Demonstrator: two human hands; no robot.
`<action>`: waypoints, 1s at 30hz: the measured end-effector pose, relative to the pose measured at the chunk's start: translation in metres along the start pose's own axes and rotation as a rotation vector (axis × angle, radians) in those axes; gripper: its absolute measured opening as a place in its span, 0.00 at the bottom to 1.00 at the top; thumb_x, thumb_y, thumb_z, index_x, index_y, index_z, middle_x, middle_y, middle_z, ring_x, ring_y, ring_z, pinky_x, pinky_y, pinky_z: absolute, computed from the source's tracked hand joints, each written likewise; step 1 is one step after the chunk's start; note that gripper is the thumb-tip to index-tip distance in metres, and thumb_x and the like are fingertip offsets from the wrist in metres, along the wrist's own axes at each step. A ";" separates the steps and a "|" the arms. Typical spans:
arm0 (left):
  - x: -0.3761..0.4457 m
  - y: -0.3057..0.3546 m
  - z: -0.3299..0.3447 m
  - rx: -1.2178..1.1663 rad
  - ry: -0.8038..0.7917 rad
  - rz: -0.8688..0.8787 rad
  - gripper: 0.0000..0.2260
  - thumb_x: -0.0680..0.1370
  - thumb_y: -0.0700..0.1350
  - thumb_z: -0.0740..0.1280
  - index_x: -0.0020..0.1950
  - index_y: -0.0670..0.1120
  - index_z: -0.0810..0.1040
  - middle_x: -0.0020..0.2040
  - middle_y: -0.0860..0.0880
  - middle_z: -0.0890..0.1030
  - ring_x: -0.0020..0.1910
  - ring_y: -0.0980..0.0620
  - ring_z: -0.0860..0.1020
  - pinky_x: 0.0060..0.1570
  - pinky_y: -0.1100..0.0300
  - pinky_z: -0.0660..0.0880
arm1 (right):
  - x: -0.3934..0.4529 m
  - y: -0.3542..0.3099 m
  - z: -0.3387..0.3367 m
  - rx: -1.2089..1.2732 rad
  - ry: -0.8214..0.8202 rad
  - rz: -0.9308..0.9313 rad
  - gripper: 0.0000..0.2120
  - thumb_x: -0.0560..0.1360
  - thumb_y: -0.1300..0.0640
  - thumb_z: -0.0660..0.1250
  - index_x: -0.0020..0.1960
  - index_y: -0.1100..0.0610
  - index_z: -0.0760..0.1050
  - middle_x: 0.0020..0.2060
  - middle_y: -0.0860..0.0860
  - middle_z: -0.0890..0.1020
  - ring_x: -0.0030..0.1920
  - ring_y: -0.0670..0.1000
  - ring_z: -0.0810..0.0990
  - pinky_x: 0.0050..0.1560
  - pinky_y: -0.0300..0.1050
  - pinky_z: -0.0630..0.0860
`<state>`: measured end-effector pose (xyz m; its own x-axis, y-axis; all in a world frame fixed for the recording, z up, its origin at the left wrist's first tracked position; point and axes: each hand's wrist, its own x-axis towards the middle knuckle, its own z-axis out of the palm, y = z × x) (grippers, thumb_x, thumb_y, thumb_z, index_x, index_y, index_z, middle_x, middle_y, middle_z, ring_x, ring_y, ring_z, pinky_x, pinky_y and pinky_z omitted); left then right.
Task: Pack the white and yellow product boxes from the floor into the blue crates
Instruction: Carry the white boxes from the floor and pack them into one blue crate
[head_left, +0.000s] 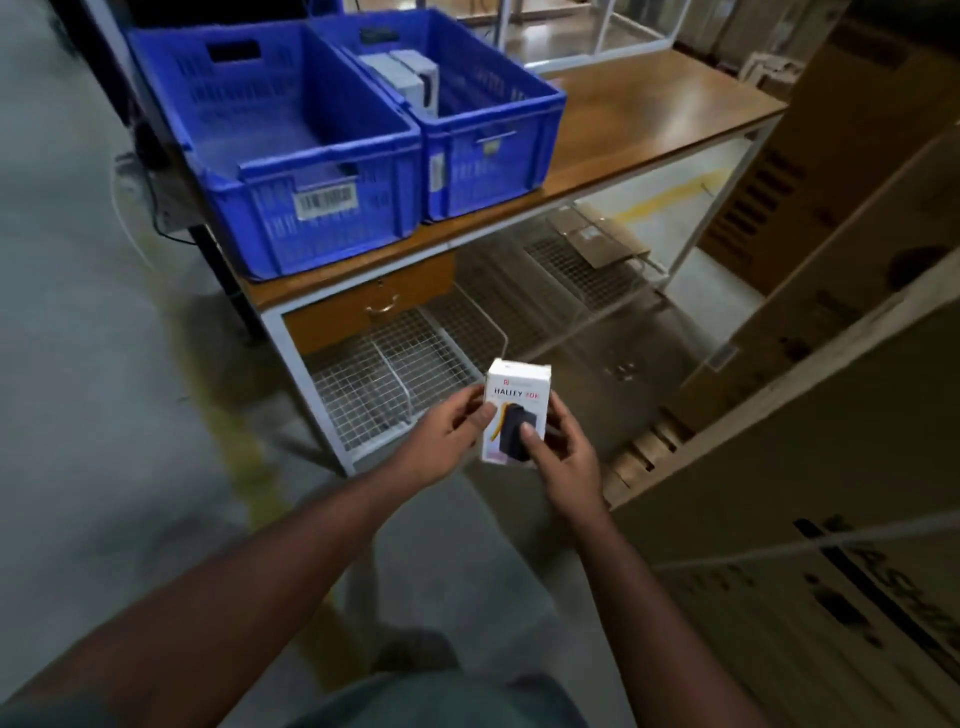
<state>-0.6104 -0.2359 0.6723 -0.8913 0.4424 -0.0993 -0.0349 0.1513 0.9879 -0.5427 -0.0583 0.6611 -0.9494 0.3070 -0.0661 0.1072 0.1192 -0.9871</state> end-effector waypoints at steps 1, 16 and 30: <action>0.014 0.000 -0.010 0.000 0.018 -0.003 0.22 0.82 0.55 0.65 0.73 0.46 0.73 0.63 0.50 0.83 0.61 0.53 0.82 0.62 0.45 0.79 | 0.018 -0.004 0.007 -0.004 -0.023 -0.011 0.29 0.79 0.54 0.73 0.78 0.52 0.69 0.66 0.49 0.81 0.66 0.48 0.80 0.66 0.54 0.79; 0.268 0.108 -0.041 0.109 0.304 0.167 0.22 0.80 0.50 0.71 0.73 0.55 0.71 0.65 0.53 0.81 0.63 0.53 0.81 0.62 0.44 0.78 | 0.317 -0.099 -0.030 0.132 -0.233 -0.253 0.26 0.79 0.57 0.71 0.75 0.54 0.70 0.65 0.49 0.82 0.66 0.51 0.81 0.66 0.55 0.79; 0.428 0.213 -0.147 0.373 0.538 0.318 0.32 0.77 0.52 0.73 0.78 0.56 0.64 0.70 0.58 0.75 0.69 0.64 0.73 0.60 0.58 0.79 | 0.550 -0.240 0.016 -0.111 -0.515 -0.547 0.42 0.75 0.61 0.76 0.81 0.45 0.58 0.68 0.41 0.77 0.66 0.41 0.78 0.62 0.46 0.81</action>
<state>-1.0658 -0.1444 0.8577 -0.9350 0.0336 0.3530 0.3334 0.4219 0.8431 -1.0952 0.0667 0.8594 -0.8907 -0.2993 0.3422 -0.4155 0.2307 -0.8799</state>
